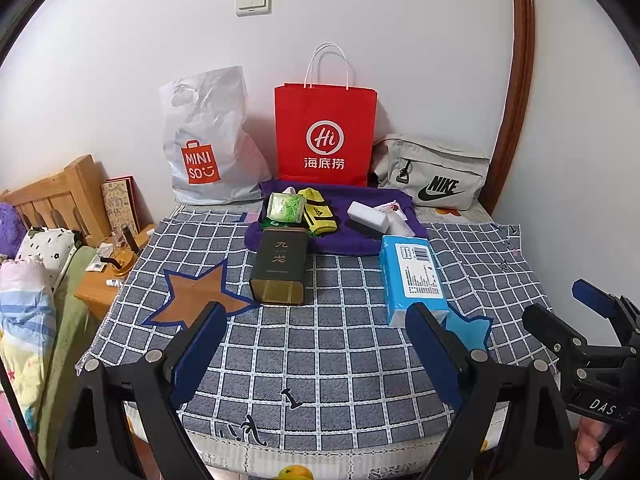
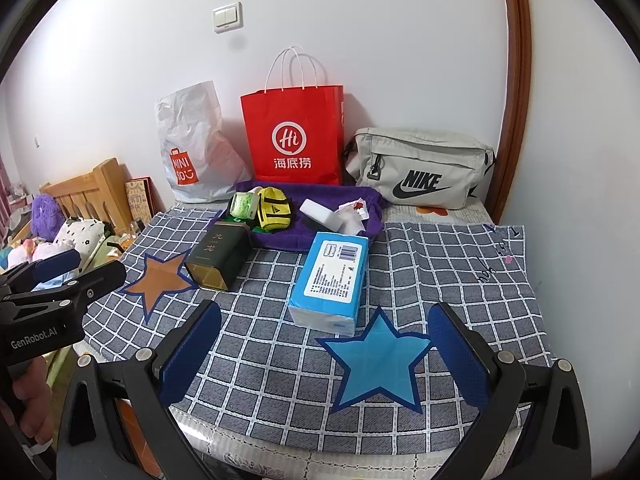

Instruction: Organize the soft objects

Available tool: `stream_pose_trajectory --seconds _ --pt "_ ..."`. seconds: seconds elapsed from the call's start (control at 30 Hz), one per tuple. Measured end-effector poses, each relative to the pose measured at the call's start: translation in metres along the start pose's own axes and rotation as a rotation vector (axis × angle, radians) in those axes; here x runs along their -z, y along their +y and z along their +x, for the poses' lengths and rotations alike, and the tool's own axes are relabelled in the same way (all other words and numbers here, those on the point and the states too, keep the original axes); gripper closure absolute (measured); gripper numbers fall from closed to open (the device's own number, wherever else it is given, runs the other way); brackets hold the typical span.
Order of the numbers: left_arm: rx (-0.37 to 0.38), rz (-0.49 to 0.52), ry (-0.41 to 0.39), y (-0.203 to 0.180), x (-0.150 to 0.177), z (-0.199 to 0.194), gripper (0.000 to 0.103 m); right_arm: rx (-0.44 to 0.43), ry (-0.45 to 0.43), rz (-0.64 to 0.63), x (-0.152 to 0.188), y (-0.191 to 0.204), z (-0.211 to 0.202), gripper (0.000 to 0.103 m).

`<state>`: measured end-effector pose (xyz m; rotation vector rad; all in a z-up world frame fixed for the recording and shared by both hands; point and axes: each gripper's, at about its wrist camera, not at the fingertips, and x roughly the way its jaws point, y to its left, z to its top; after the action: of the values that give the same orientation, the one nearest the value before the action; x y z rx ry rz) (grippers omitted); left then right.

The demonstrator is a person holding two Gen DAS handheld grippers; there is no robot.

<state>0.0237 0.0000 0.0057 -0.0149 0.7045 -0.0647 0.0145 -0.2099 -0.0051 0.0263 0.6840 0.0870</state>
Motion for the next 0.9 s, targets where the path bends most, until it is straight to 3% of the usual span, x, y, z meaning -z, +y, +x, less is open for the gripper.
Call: stream_pose_trajectory --seconds 0.9 --pt "-0.001 0.001 -0.001 -0.0003 -0.0008 -0.0012 0.012 0.005 -0.008 0.004 -0.0056 0.0005 -0.0063 0.001"
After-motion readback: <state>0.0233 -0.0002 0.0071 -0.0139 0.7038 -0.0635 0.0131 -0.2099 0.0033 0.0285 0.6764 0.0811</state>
